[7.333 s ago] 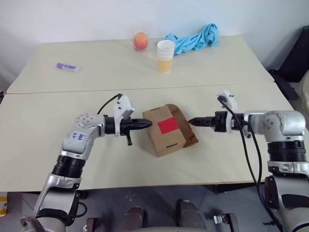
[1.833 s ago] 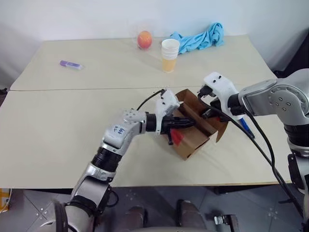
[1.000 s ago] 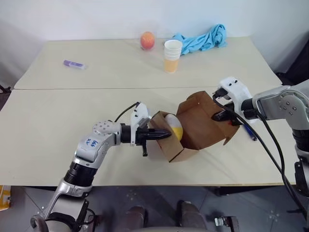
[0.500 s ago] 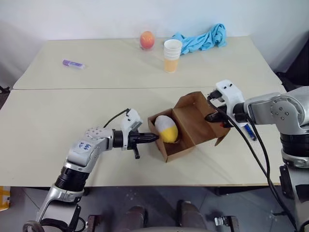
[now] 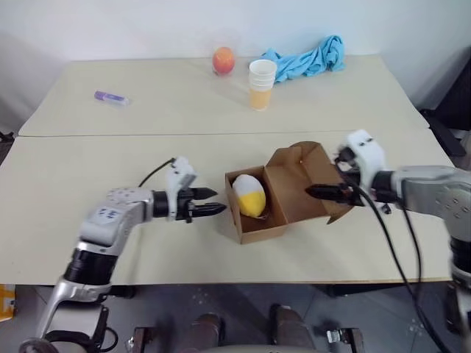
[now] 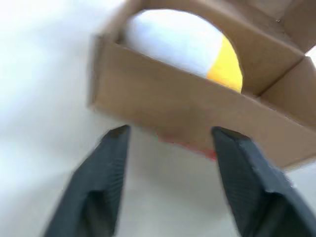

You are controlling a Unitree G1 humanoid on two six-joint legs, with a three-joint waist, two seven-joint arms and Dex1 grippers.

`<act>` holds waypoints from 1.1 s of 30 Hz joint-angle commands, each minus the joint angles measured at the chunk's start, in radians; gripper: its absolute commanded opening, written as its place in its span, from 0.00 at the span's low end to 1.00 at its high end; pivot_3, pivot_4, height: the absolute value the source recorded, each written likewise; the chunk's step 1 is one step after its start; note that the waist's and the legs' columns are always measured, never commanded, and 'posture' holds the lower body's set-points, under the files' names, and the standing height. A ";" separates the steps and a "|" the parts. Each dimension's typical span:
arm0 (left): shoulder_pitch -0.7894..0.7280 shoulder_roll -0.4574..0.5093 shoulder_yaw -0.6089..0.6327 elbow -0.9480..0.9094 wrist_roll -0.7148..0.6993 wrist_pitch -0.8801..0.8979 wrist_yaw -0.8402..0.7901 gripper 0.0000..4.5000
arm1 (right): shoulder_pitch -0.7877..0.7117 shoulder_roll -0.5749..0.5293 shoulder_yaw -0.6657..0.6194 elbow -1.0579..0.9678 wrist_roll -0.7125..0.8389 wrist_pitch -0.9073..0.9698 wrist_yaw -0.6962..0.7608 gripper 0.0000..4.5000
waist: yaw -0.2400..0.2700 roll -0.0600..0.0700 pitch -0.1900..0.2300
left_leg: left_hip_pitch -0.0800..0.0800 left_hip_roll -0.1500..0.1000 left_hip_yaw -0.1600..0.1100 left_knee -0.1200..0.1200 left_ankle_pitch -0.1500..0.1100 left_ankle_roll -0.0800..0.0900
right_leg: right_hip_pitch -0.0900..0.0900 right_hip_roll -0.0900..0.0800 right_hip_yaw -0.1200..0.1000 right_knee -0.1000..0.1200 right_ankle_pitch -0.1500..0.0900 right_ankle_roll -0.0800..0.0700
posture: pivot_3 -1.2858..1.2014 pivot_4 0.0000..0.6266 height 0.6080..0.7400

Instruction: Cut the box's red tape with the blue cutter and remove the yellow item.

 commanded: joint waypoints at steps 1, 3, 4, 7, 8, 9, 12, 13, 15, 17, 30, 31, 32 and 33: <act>0.097 0.099 0.164 0.058 -0.040 -0.116 -0.105 0.90 | 0.150 -0.118 -0.104 -0.005 -0.108 -0.419 0.359 1.00 | -0.006 0.000 0.000 | 0.000 0.001 0.001 -0.001 0.000 0.000 | 0.000 0.000 0.000 -0.001 0.000 0.000 | 0.52 0.24 1.00; 0.155 0.128 0.230 0.089 -0.065 -0.184 -0.165 1.00 | 0.175 -0.102 -0.132 0.070 -0.146 -0.553 0.388 1.00 | -0.023 0.000 0.000 | 0.002 0.000 0.004 -0.002 -0.001 0.001 | 0.000 0.001 -0.001 -0.001 0.000 0.000 | 0.52 0.24 1.00; 0.189 0.145 0.266 0.112 -0.072 -0.223 -0.201 1.00 | 0.176 -0.076 -0.155 0.108 -0.161 -0.633 0.395 1.00 | -0.026 0.000 0.000 | 0.002 0.001 0.005 -0.001 -0.001 0.001 | 0.001 0.001 -0.001 -0.001 0.000 0.000 | 0.52 0.24 1.00; 0.301 0.190 0.362 0.179 -0.064 -0.313 -0.253 1.00 | 0.185 -0.017 -0.225 0.162 -0.138 -0.815 0.508 1.00 | -0.027 0.001 0.000 | 0.004 0.003 0.005 0.001 -0.001 0.001 | 0.002 0.000 0.000 -0.003 0.001 0.001 | 0.52 0.24 1.00; 0.336 0.203 0.389 0.196 -0.065 -0.329 -0.267 1.00 | 0.189 -0.007 -0.238 0.157 -0.108 -0.831 0.551 1.00 | -0.027 0.001 0.001 | 0.004 0.003 0.005 0.001 -0.001 0.001 | 0.001 0.000 0.000 -0.003 0.000 0.001 | 0.52 0.24 1.00; 0.367 0.214 0.412 0.206 -0.067 -0.342 -0.277 1.00 | 0.197 -0.002 -0.243 0.145 -0.091 -0.839 0.579 1.00 | -0.027 0.001 0.001 | 0.004 0.003 0.005 0.000 -0.002 0.000 | 0.001 0.001 0.000 -0.003 0.000 0.001 | 0.52 0.24 1.00; 0.447 0.257 0.453 0.174 -0.089 -0.325 -0.315 1.00 | 0.234 0.020 -0.259 0.096 -0.065 -0.878 0.623 1.00 | -0.022 0.001 0.001 | 0.004 0.005 0.005 0.000 -0.002 0.000 | 0.001 0.001 -0.001 -0.001 0.000 0.000 | 0.52 0.24 1.00; 0.462 0.274 0.456 0.140 -0.103 -0.300 -0.328 1.00 | 0.250 0.024 -0.268 0.072 -0.042 -0.865 0.626 1.00 | -0.019 0.001 0.001 | 0.003 0.005 0.004 0.000 -0.002 0.000 | 0.001 0.001 -0.001 -0.001 0.001 0.000 | 0.52 0.24 1.00; 0.456 0.308 0.435 0.078 -0.123 -0.262 -0.352 1.00 | 0.284 0.021 -0.293 0.028 -0.014 -0.851 0.632 1.00 | -0.005 0.001 0.001 | 0.003 0.004 0.003 0.001 -0.002 0.000 | 0.002 0.001 -0.001 -0.002 0.001 -0.001 | 0.52 0.24 1.00; 0.393 0.355 0.374 0.013 -0.140 -0.211 -0.385 1.00 | 0.343 0.009 -0.339 -0.036 0.017 -0.837 0.644 1.00 | 0.009 0.000 0.002 | 0.002 0.003 0.002 0.002 -0.002 0.000 | 0.003 0.000 -0.001 -0.003 0.001 -0.001 | 0.52 0.24 1.00; -0.564 0.091 -0.376 0.063 0.109 0.000 -0.403 1.00 | 0.534 -0.008 -0.493 -0.218 0.079 -0.737 0.556 1.00 | -0.002 -0.001 0.001 | 0.003 0.001 0.005 0.002 -0.001 0.002 | 0.004 0.001 -0.001 -0.002 0.004 0.000 | 0.52 0.24 1.00; -0.594 0.043 -0.420 0.097 0.148 -0.034 -0.399 1.00 | 0.534 -0.007 -0.491 -0.224 0.078 -0.736 0.547 1.00 | -0.001 -0.001 0.001 | 0.003 0.000 0.005 0.002 -0.001 0.002 | 0.004 0.001 -0.001 -0.003 0.004 0.000 | 0.52 0.24 1.00; -0.621 -0.004 -0.473 0.142 0.202 -0.086 -0.392 1.00 | 0.531 -0.004 -0.491 -0.238 0.085 -0.728 0.527 1.00 | -0.001 -0.002 0.002 | 0.003 0.000 0.005 0.002 -0.001 0.002 | 0.004 0.001 -0.001 -0.003 0.004 0.000 | 0.52 0.24 1.00; -0.634 -0.032 -0.504 0.172 0.238 -0.122 -0.391 1.00 | 0.530 -0.002 -0.491 -0.250 0.091 -0.722 0.510 1.00 | 0.001 -0.002 0.002 | 0.002 0.000 0.005 0.002 -0.001 0.002 | 0.004 0.001 -0.001 -0.003 0.004 0.000 | 0.52 0.24 1.00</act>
